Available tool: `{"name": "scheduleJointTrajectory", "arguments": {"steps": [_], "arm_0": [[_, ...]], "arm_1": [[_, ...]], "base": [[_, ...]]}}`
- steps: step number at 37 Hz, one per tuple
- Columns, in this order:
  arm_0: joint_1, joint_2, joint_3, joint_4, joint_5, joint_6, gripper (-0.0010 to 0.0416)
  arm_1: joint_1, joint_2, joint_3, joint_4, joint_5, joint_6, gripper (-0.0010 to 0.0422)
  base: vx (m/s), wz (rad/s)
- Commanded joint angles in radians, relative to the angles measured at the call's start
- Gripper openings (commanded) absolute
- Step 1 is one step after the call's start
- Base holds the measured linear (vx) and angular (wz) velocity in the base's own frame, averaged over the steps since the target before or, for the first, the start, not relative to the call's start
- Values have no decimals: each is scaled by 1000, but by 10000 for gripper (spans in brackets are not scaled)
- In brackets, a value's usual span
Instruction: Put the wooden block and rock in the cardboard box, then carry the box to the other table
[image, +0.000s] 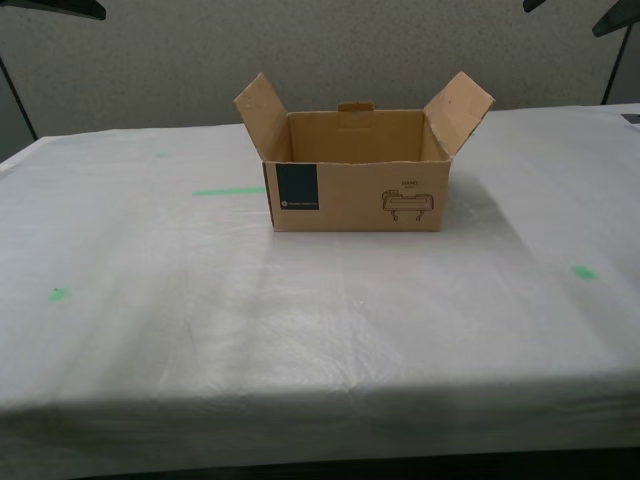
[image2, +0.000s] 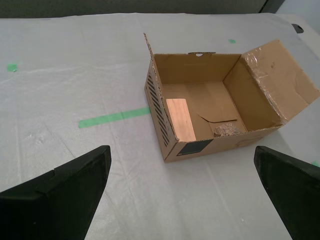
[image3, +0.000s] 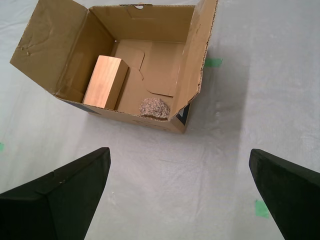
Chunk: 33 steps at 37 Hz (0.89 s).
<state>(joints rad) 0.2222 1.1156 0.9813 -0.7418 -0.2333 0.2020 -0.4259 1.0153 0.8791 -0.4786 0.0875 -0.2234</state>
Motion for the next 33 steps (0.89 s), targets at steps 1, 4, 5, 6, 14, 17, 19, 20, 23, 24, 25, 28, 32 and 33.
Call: {"name": "scheduleJointTrajectory", "arguments": {"steps": [1, 4, 5, 6, 14, 17, 19, 20, 23, 24, 25, 28, 32, 33], "arm_0": [[0, 0, 0, 2, 3, -1, 387], [0, 0, 0, 2, 3, -1, 387], [0, 0, 0, 2, 3, -1, 387], [0, 0, 0, 2, 3, -1, 387], [0, 0, 0, 2, 3, -1, 387], [0, 0, 0, 2, 3, -1, 387], [0, 0, 0, 2, 3, -1, 387], [0, 0, 0, 2, 3, -1, 387], [0, 0, 0, 2, 3, -1, 387], [0, 0, 0, 2, 3, -1, 387], [0, 0, 0, 2, 3, -1, 387], [0, 0, 0, 2, 3, -1, 387], [0, 0, 0, 2, 3, -1, 387], [0, 0, 0, 2, 3, -1, 387]], "arm_1": [[0, 0, 1, 2, -2, 3, 391], [0, 0, 1, 2, -2, 3, 391], [0, 0, 1, 2, -2, 3, 391], [0, 0, 1, 2, -2, 3, 391], [0, 0, 1, 2, -2, 3, 391], [0, 0, 1, 2, -2, 3, 391], [0, 0, 1, 2, -2, 3, 391], [0, 0, 1, 2, -2, 3, 391], [0, 0, 1, 2, -2, 3, 391], [0, 0, 1, 2, -2, 3, 391], [0, 0, 1, 2, -2, 3, 391], [0, 0, 1, 2, -2, 3, 391], [0, 0, 1, 2, -2, 3, 391], [0, 0, 1, 2, -2, 3, 391]], "base": [[0, 0], [0, 0], [0, 0], [0, 0], [0, 0], [0, 0], [0, 0], [0, 0], [0, 0], [0, 0], [0, 0], [0, 0], [0, 0], [0, 0]]}}
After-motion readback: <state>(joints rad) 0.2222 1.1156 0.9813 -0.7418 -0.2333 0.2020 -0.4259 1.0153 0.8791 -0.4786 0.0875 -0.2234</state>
